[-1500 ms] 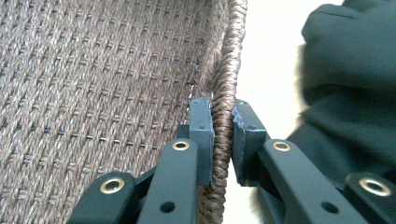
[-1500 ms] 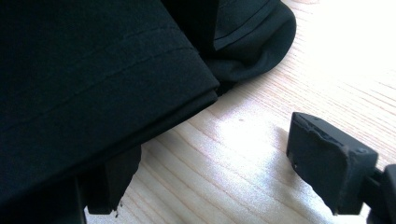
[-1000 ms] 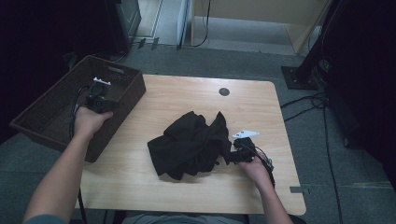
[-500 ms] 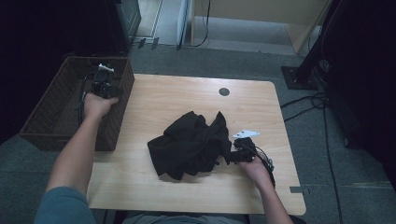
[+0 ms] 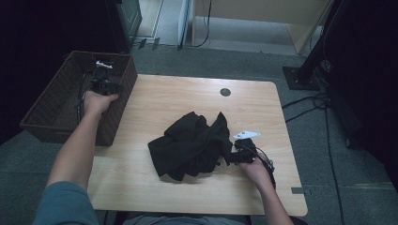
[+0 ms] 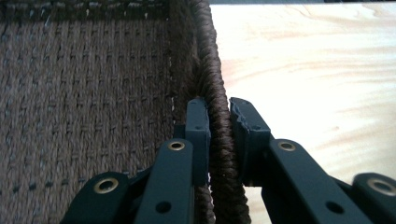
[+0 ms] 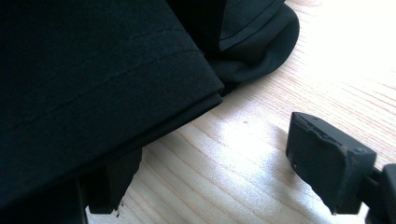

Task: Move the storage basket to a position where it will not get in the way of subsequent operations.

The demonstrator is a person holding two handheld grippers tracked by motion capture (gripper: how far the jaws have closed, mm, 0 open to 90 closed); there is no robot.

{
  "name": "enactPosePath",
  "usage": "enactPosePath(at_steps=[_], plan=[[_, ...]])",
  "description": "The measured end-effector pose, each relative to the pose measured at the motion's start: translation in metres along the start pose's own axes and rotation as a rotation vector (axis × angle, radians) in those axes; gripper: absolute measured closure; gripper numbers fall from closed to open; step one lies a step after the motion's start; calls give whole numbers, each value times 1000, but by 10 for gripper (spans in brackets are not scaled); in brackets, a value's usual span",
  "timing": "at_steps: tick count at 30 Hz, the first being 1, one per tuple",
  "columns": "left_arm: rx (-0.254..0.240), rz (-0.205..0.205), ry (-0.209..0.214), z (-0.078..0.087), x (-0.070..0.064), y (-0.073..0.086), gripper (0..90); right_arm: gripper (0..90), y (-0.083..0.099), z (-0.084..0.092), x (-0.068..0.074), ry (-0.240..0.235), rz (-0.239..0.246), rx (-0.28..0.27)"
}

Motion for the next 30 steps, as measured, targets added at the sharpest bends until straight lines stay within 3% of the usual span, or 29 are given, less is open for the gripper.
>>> enactPosePath(at_steps=[2, 5, 7, 9, 11, 12, 15, 17, 22, 27, 30], plan=[[1, -12, 1, 7, 0, 1, 702, 193, 0, 1, 1, -3, -1, -2], [-18, -62, -52, 22, 3, 2, 596, 230, -4, 6, 3, -32, -28, -30], [-20, -68, -58, 25, 5, 3, 580, 231, -4, 8, 3, -37, -34, -34], [-13, -56, -26, 28, 10, 7, 583, 232, -6, 10, 3, -39, -37, -44], [-8, -11, 12, 27, 13, 9, 649, 229, -6, 10, 3, -36, -37, -43], [-4, -53, 5, 22, 6, 15, 710, 226, -6, 9, 3, -34, -38, -38], [13, -66, -6, 15, -4, 19, 738, 226, -7, 8, 4, -30, -34, -36], [3, -52, -23, 14, -9, 16, 799, 225, -8, 8, 4, -30, -30, -42], [14, -24, -31, 11, -15, 13, 802, 225, -8, 6, 3, -29, -21, -32], [17, 32, -9, 5, -23, 5, 792, 227, -7, 4, 5, -37, -17, -26], [14, 29, 0, 5, -24, 4, 773, 227, -8, 4, 5, -38, -16, -30]])
Point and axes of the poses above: each handheld gripper's, and its own axes: z roughly backward along the jaws, y roughly out of its underside, x roughly to its left, the point moved 9 cm from there along -z, roughly forward along the jaws, and after that the axes turned 15 degrees about -y, right-handed, at the moved point
